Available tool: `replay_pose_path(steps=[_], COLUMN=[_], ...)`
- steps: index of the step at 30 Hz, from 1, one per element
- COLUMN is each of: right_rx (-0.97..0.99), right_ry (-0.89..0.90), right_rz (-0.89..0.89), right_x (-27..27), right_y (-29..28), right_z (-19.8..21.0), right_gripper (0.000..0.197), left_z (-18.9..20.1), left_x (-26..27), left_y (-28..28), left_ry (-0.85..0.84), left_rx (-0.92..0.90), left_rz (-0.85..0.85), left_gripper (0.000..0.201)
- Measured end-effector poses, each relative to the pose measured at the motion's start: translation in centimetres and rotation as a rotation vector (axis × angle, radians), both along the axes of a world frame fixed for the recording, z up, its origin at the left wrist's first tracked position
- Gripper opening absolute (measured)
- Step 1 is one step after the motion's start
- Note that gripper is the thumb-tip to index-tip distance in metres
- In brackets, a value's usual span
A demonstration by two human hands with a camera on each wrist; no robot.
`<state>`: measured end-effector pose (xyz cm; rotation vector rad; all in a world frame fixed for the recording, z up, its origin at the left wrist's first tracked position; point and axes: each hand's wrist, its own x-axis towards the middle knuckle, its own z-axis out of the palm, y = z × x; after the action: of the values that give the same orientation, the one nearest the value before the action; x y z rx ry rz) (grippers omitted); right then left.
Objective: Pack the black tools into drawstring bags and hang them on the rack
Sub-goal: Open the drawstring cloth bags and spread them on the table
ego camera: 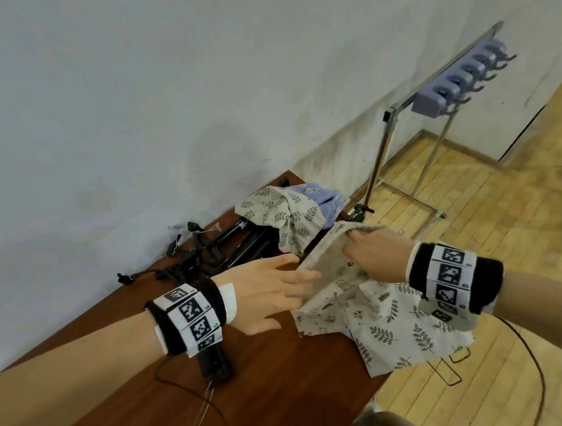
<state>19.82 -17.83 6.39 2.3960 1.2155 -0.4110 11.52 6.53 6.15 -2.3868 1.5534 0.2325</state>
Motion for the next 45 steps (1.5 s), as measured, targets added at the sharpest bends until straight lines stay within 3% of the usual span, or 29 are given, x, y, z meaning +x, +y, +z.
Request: replay_pose_path(steps=[5, 9, 13, 15, 17, 20, 23, 25, 27, 28, 29, 31, 33, 37, 40, 43, 45], right_rx=[0.069, 0.155, 0.295, 0.371, 0.386, 0.429, 0.637, 0.742, 0.851, 0.905, 0.957, 1.069, 1.199, 1.347, 1.534, 1.694, 1.7], right_ry=[-0.044, -0.05, -0.056, -0.026, -0.038, -0.004, -0.011, -0.039, -0.041, -0.07, -0.115, -0.227, -0.235, 0.126, 0.263, 0.396, 0.502], right_rz=[0.018, -0.018, -0.039, -0.049, -0.05, -0.039, 0.079, 0.095, 0.014, -0.025, -0.05, -0.086, -0.171, -0.529, -0.624, -0.682, -0.757], right_x=[0.4, 0.9, 1.9, 2.3, 2.5, 2.6, 2.8, 3.2, 3.4, 3.3, 3.4, 3.3, 3.3, 2.8, 2.8, 3.0, 4.2], right_y=[-0.5, -0.7, -1.4, -1.6, -1.8, -2.6, -4.1, -5.3, -6.2, -6.5, -6.9, -7.8, -9.3, -11.8, -14.3, -15.8, -16.0], right_z=[-0.1, -0.3, -0.6, -0.6, -0.3, 0.9, 1.7, 1.5, 1.5, 1.6, 1.6, 2.1, 2.9, 5.1, 6.1, 7.1, 6.8], right_gripper=[0.031, 0.021, 0.04, 0.043, 0.033, 0.044, 0.026, 0.025, 0.033, 0.034, 0.034, 0.031, 0.028, 0.026, 0.05, 0.037, 0.037], left_z=[0.9, 1.3, 1.6, 1.5, 1.4, 1.6, 2.1, 2.9, 3.6, 4.1, 4.6, 5.1, 5.5, 6.2, 6.8, 7.2, 6.6], left_x=[0.8, 1.4, 2.2, 2.5, 2.9, 3.5, 4.1, 4.7, 5.2, 5.4, 5.7, 6.3, 7.0, 7.6, 7.2, 7.6, 8.5], left_y=[0.1, 0.3, 0.7, 0.9, 0.9, 0.8, 0.6, 0.3, -0.2, -0.8, -1.7, -3.1, -4.3, -5.4, -6.9, -8.3, -9.2], left_ry=[-0.174, -0.283, -0.339, -0.345, -0.334, -0.339, -0.28, -0.177, 0.037, 0.139, 0.192, 0.233, 0.248, 0.366, 0.789, 1.336, 1.518], left_rx=[0.014, -0.055, -0.044, -0.05, -0.068, -0.082, -0.13, -0.236, -0.478, -0.615, -0.75, -0.934, -1.011, -1.182, -1.318, -1.221, -1.148], left_rz=[0.027, 0.042, 0.063, 0.074, 0.092, 0.116, 0.185, 0.329, 0.554, 0.674, 0.777, 0.975, 1.054, 1.009, 1.084, 1.108, 1.158], left_gripper=[0.035, 0.021, 0.021, 0.023, 0.02, 0.02, 0.01, 0.005, 0.018, 0.015, 0.008, 0.018, 0.027, 0.014, 0.023, 0.035, 0.035])
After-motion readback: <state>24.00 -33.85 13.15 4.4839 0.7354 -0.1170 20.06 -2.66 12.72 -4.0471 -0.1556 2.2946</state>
